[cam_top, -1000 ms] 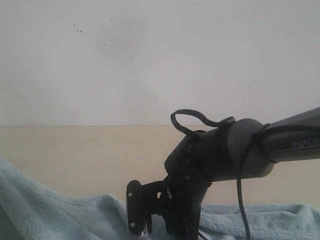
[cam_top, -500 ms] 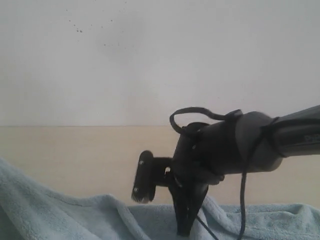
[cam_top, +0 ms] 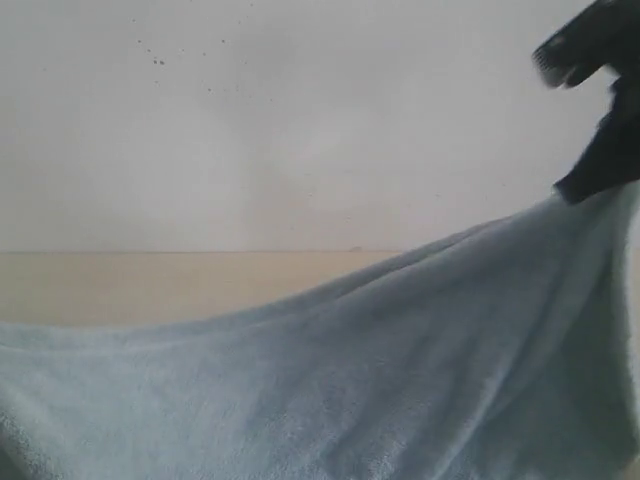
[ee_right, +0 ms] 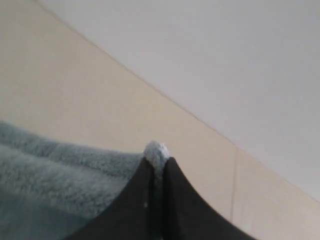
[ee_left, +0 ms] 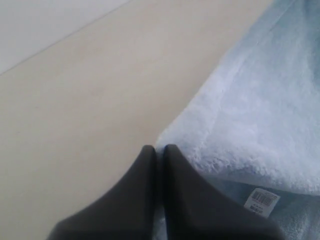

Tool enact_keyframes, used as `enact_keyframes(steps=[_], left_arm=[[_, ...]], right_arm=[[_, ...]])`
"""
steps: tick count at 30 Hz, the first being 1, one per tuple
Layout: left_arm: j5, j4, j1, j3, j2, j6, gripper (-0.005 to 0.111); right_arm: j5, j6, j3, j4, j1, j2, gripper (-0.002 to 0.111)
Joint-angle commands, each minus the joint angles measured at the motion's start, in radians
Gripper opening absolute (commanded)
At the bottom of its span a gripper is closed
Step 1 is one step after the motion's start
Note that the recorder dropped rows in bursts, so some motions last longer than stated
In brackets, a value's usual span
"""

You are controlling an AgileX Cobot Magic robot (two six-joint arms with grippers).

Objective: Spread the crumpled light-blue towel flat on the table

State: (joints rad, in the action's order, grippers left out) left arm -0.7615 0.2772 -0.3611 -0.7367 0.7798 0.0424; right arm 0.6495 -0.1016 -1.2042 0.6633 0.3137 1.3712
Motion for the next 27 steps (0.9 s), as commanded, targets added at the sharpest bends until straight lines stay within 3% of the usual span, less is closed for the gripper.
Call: enact_keyframes(steps=[1, 8, 15, 21, 27], left_arm=[[-0.036, -0.007, -0.001, 0.003, -0.057, 0.003, 0.004], [-0.115, 0.000, -0.001, -0.018, -0.194, 0.048, 0.004], [-0.227, 0.024, -0.001, -0.157, -0.317, 0.059, 0.004], [-0.346, 0.022, -0.001, -0.259, -0.352, 0.108, 0.004], [-0.375, -0.042, -0.001, -0.310, -0.352, 0.161, 0.004]], right_arm=[[0.032, 0.021, -0.006, -0.062, -0.108, -0.141, 0.001], [0.124, -0.026, -0.006, -0.091, -0.125, -0.301, 0.001], [0.206, -0.026, -0.006, -0.031, -0.125, -0.448, 0.001], [0.314, -0.022, -0.006, -0.008, -0.125, -0.553, 0.001], [0.418, -0.018, -0.006, 0.060, -0.125, -0.618, 0.001]])
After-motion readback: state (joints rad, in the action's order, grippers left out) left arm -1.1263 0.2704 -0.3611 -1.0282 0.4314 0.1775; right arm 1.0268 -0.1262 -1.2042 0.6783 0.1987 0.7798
